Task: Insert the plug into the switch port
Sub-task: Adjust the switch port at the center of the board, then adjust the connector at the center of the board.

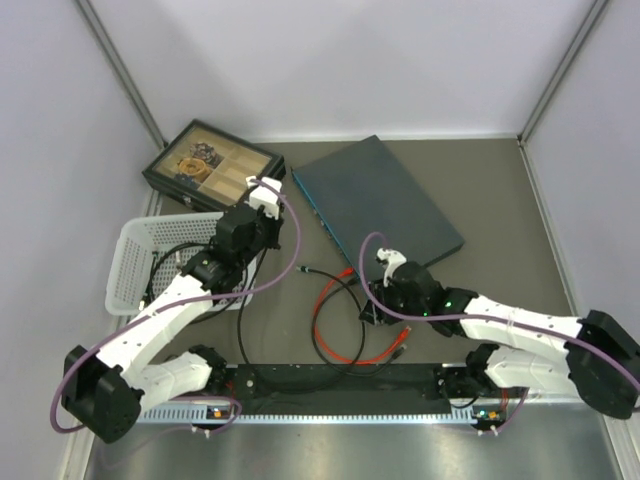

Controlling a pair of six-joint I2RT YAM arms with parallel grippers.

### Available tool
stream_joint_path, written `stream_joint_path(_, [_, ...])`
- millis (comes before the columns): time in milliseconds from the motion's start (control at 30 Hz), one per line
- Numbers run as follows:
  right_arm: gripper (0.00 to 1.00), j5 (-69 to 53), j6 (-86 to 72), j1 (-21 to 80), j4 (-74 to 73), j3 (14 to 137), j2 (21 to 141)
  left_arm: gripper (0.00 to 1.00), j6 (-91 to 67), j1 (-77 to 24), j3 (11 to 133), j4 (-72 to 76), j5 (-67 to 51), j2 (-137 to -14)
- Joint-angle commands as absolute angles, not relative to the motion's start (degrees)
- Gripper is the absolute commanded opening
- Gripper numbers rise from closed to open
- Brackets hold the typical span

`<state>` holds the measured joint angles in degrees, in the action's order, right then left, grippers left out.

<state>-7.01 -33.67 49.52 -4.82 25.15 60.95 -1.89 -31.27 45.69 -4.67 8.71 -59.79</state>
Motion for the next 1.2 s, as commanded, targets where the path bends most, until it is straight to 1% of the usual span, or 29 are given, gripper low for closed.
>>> stream_joint_path(0, [0.44, -4.9, -36.6, 53.9, -0.5, 27.7, 67.2, 0.00, -3.0, -31.3, 44.7, -1.0, 5.4, -60.1])
stream_joint_path(133, [0.34, -2.6, -35.9, 54.7, 2.1, 29.9, 73.9, 0.00, -3.7, -31.3, 43.9, -0.4, 3.2, -60.5])
stream_joint_path(167, [0.24, -2.1, -35.8, 54.8, 2.1, 30.4, 75.2, 0.00, -4.0, -31.3, 43.9, -0.5, 1.9, -60.5])
stream_joint_path(200, [0.16, -1.9, -35.4, 55.0, 1.8, 30.8, 76.0, 0.00, -4.2, -31.3, 43.7, -0.5, 1.6, -60.4])
stream_joint_path(233, [0.00, -1.8, -35.4, 55.2, 1.5, 31.7, 76.4, 0.00, -4.6, -31.3, 43.5, -0.4, 0.8, -60.3])
stream_joint_path(367, [0.00, -0.2, -35.5, 58.1, -5.6, 34.4, 69.4, 0.00, -4.2, -31.4, 43.1, -0.5, 0.3, -60.3])
stream_joint_path(400, [0.00, 4.3, -35.8, 58.6, -10.8, 34.6, 66.7, 0.00, -4.0, -31.4, 43.1, -0.4, 0.3, -60.5])
stream_joint_path(467, [0.00, 9.5, -38.9, 58.6, -16.0, 34.5, 58.6, 0.00, -4.0, -31.5, 43.1, -0.4, -3.3, -61.2])
stream_joint_path(500, [0.00, 16.8, -40.2, 58.5, -21.7, 33.6, 55.9, 0.00, -4.0, -31.6, 43.1, -0.4, -4.6, -61.6])
stream_joint_path(533, [0.00, 20.6, -41.7, 58.2, -24.3, 32.9, 51.2, 0.00, -4.1, -31.6, 43.1, 0.4, -6.0, -62.5])
stream_joint_path(600, [0.00, 27.4, -48.1, 56.2, -29.4, 30.3, 47.4, 0.00, -4.0, -32.3, 43.1, 2.0, -9.3, -63.6])
stream_joint_path(633, [0.00, 28.7, -50.5, 53.8, -33.5, 29.4, 45.1, 0.00, -3.7, -32.6, 43.2, 2.0, -10.3, -64.8])
stream_joint_path(667, [0.00, 30.0, -56.2, 53.0, -35.3, 27.4, 41.0, 0.00, -3.4, -33.7, 43.3, 2.1, -11.0, -65.3])
stream_joint_path(767, [0.00, 34.4, -64.7, 50.9, -40.1, 23.7, 32.2, 0.00, -2.2, -36.8, 44.3, 2.1, -13.2, -67.8])
stream_joint_path(900, [0.03, 42.3, -73.5, 50.2, -46.5, 21.4, 26.4, 0.00, -1.6, -40.5, 45.7, 2.6, -14.4, -71.7])
stream_joint_path(1000, [0.04, 47.1, -81.0, 49.9, -51.6, 20.0, 25.1, 0.00, -2.9, -43.2, 46.6, 3.8, -15.5, -74.6])
stream_joint_path(1100, [0.04, 49.6, -87.1, 48.4, -52.6, 18.2, 24.9, 0.00, -3.0, -45.3, 47.3, 3.6, -15.8, -77.5])
stream_joint_path(1167, [0.06, 49.8, -88.9, 47.5, -51.2, 16.9, 24.8, 0.00, -2.8, -46.3, 48.6, 1.3, -15.7, -79.8])
